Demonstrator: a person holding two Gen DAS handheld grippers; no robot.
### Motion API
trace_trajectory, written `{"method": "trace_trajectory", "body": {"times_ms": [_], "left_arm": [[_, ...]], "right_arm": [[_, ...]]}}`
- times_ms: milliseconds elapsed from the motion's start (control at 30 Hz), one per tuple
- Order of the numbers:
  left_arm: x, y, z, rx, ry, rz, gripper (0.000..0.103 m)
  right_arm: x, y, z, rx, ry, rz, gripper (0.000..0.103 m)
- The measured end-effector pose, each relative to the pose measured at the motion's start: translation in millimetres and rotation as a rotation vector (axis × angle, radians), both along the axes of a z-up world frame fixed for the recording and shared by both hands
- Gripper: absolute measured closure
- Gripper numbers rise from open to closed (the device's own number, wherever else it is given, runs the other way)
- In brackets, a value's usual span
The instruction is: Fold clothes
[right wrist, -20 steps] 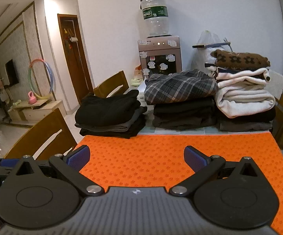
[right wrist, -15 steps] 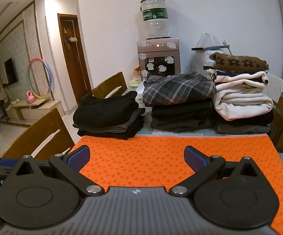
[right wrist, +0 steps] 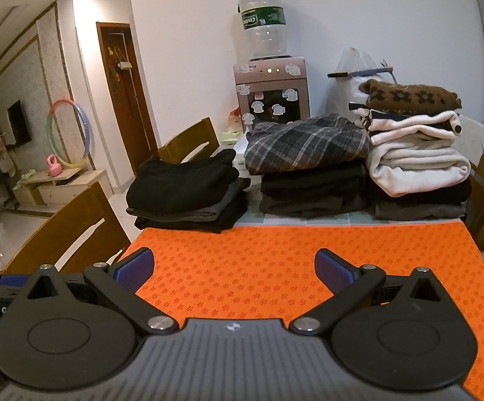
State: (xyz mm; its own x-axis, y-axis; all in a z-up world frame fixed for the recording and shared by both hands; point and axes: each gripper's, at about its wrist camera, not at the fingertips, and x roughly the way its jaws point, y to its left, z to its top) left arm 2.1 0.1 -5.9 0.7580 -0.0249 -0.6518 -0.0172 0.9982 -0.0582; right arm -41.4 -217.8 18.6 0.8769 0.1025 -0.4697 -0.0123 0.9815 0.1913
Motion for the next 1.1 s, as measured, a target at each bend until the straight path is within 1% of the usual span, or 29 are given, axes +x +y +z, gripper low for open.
{"method": "trace_trajectory", "body": {"times_ms": [667,1100], "left_arm": [[-2.6,2.2,0.6,0.002,-0.006,-0.017,0.000],[-6.9,2.4,1.1,0.001,-0.005,-0.009,0.000]], "right_arm": [[-3.1,-1.9,2.2,0.008,0.000,-0.009,0.000],[-6.2,-1.4,2.5,0.009,-0.006,-0.004,0.000]]}}
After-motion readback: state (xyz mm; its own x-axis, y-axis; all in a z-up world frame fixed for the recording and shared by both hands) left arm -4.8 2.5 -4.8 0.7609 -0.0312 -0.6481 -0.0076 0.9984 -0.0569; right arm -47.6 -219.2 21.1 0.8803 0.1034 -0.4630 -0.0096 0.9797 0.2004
